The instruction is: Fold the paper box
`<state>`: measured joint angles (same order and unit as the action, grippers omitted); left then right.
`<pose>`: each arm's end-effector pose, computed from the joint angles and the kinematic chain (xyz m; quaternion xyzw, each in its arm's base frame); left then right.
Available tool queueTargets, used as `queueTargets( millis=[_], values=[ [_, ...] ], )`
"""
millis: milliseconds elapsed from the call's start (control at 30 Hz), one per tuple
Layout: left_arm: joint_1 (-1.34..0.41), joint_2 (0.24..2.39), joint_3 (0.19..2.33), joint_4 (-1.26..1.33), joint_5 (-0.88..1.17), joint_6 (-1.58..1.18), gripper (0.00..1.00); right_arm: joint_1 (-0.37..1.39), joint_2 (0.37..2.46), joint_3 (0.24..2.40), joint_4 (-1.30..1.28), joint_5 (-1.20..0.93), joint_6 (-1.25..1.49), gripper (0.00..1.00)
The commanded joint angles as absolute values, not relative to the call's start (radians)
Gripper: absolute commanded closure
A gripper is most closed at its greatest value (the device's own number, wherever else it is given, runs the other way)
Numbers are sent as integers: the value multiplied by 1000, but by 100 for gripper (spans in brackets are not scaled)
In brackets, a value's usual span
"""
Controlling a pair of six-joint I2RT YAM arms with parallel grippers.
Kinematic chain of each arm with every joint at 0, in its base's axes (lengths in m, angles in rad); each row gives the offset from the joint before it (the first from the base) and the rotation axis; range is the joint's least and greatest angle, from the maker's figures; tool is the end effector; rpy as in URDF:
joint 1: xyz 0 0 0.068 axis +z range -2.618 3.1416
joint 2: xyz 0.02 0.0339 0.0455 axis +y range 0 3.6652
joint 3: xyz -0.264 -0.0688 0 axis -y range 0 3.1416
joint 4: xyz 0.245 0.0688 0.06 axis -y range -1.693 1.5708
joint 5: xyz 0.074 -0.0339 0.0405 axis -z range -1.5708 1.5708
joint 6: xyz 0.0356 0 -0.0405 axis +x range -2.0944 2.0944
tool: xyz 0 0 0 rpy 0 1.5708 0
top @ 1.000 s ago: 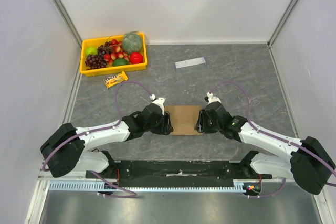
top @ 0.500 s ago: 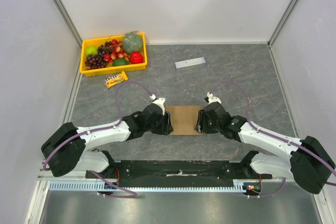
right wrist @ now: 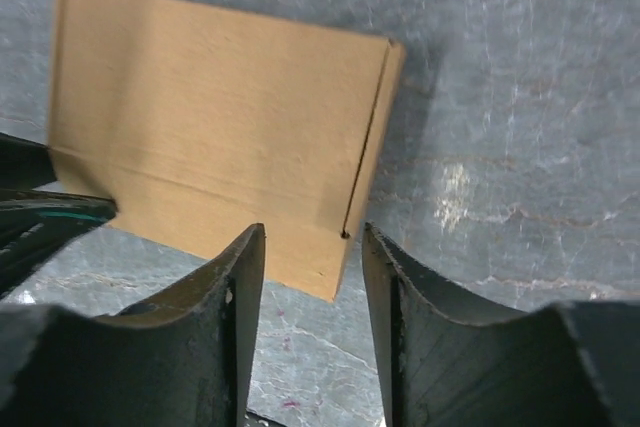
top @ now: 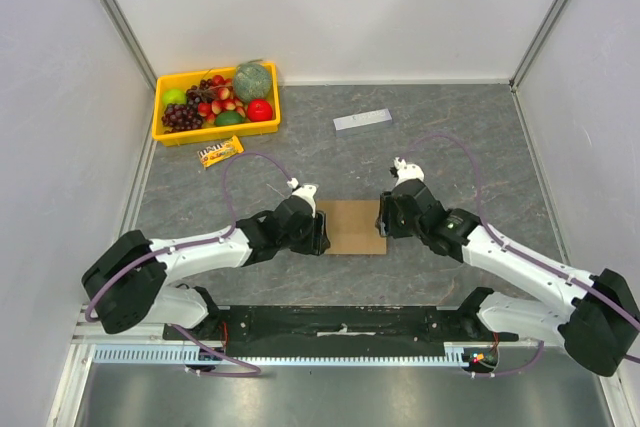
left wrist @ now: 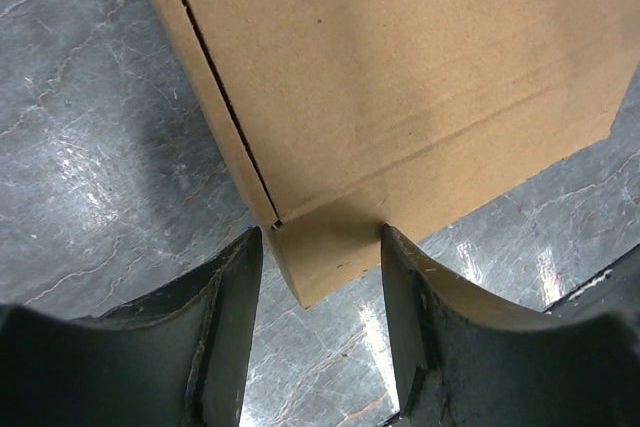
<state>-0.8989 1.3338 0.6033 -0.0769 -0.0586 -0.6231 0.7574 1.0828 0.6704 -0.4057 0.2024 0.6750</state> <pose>0.1612 -0.1993 0.1722 0.1167 0.9203 -0.2371 0.2884 0.1642 0.1454 0.2240 -0.0010 0.9260 0.1692 0.3375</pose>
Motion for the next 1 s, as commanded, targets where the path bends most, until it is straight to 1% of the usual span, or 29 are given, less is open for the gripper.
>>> queueTargets(
  millis=[0, 33, 200, 267, 467, 633, 967],
  values=[
    [-902, 1353, 637, -91, -112, -580, 43, 761, 1100, 768, -358, 233, 582, 52],
    [-902, 1356, 637, -92, -115, -578, 43, 761, 1120, 785, -345, 233, 562, 54],
    [-900, 1365, 638, -94, -124, -569, 42, 756, 1259, 867, -259, 193, 496, 74],
    [-900, 1370, 640, -94, -133, -565, 42, 749, 1320, 893, -230, 161, 485, 77],
    [-902, 1391, 653, -104, -161, -552, 39, 726, 1462, 939, -176, 133, 476, 80],
    [-902, 1402, 658, -107, -172, -548, 38, 698, 1537, 943, -143, 127, 472, 81],
    [-902, 1408, 661, -104, -192, -540, 37, 683, 1571, 920, -129, 107, 472, 83]
  ],
)
